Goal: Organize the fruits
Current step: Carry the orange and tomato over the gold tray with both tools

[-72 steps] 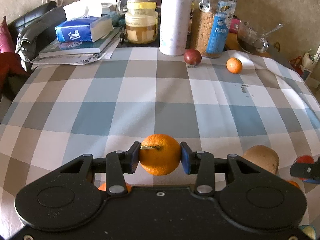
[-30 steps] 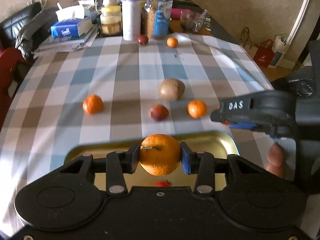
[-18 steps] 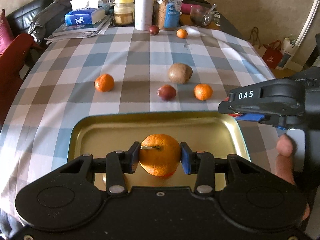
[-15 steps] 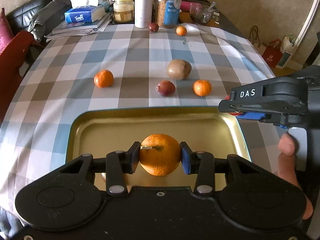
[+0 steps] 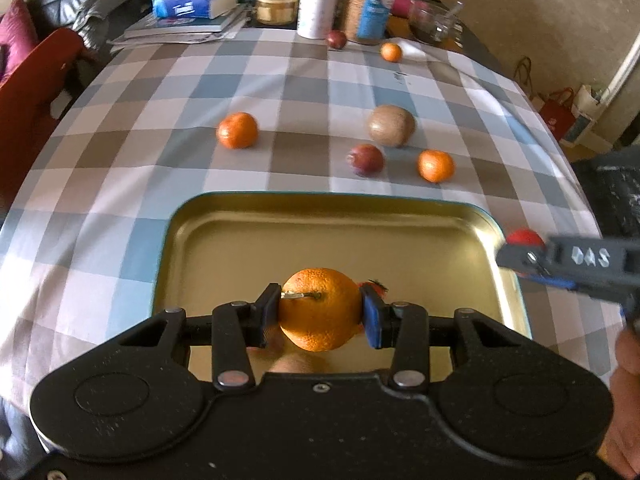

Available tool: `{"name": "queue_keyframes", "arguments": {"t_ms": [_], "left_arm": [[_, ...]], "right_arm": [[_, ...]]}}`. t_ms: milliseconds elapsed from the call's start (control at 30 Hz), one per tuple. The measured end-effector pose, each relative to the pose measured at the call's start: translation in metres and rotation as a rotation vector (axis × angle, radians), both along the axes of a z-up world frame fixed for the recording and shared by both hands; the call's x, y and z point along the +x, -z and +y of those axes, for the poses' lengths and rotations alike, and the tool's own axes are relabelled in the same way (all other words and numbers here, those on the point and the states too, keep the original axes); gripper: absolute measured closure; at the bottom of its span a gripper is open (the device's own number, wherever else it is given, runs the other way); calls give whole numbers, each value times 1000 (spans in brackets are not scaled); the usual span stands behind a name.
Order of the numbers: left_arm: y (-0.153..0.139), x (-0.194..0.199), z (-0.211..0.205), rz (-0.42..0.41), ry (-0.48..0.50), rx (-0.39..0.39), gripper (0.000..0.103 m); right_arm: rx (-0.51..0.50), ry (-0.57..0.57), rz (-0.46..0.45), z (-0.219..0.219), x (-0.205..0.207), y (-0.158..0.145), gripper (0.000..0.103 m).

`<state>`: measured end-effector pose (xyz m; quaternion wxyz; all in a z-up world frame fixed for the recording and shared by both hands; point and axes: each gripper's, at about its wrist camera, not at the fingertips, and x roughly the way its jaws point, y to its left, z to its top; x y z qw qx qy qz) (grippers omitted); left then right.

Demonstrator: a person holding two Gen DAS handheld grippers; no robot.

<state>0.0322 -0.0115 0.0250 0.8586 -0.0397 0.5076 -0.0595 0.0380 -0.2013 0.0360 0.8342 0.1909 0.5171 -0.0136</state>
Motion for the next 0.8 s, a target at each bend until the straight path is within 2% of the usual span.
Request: {"name": "queue_keyframes", "arguments": {"t_ms": [267,533,800], "left_arm": [[-1,18,35,4,-82,-27,53],[10,30,33,47,-60,-35,53],[21,35,15,78,-17,-21,53]], "right_arm": [[1,2,32,-1,-13,3,70],[-20,-24,81,0,-21,6,70],[103,-9,183,-15,-22,19,70]]}}
